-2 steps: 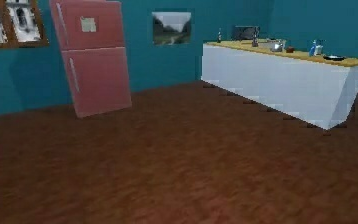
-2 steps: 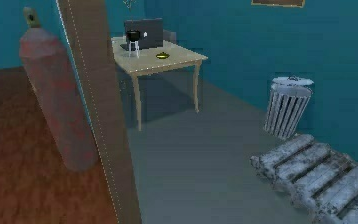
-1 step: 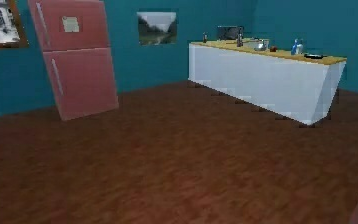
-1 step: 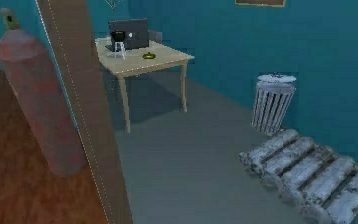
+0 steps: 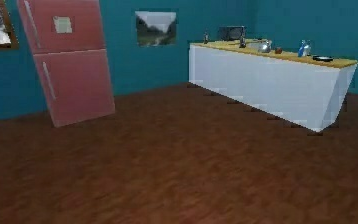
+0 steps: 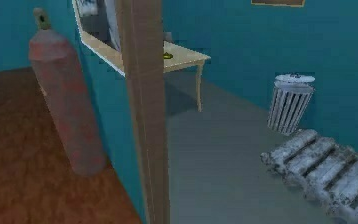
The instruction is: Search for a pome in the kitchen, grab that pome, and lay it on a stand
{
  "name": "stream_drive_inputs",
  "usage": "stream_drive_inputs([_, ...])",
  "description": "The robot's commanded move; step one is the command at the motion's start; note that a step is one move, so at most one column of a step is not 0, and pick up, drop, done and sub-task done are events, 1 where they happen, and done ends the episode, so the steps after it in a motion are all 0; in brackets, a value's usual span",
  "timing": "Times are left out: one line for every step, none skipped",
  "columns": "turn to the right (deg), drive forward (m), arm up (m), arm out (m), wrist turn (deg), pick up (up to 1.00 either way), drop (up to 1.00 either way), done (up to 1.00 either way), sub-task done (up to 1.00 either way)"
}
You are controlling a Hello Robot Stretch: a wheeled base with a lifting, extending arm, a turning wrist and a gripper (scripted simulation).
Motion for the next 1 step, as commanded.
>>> stream_drive_inputs([30.0, 0.0, 0.0, 0.0, 0.0, 0.0, 0.0, 0.0, 0.0])
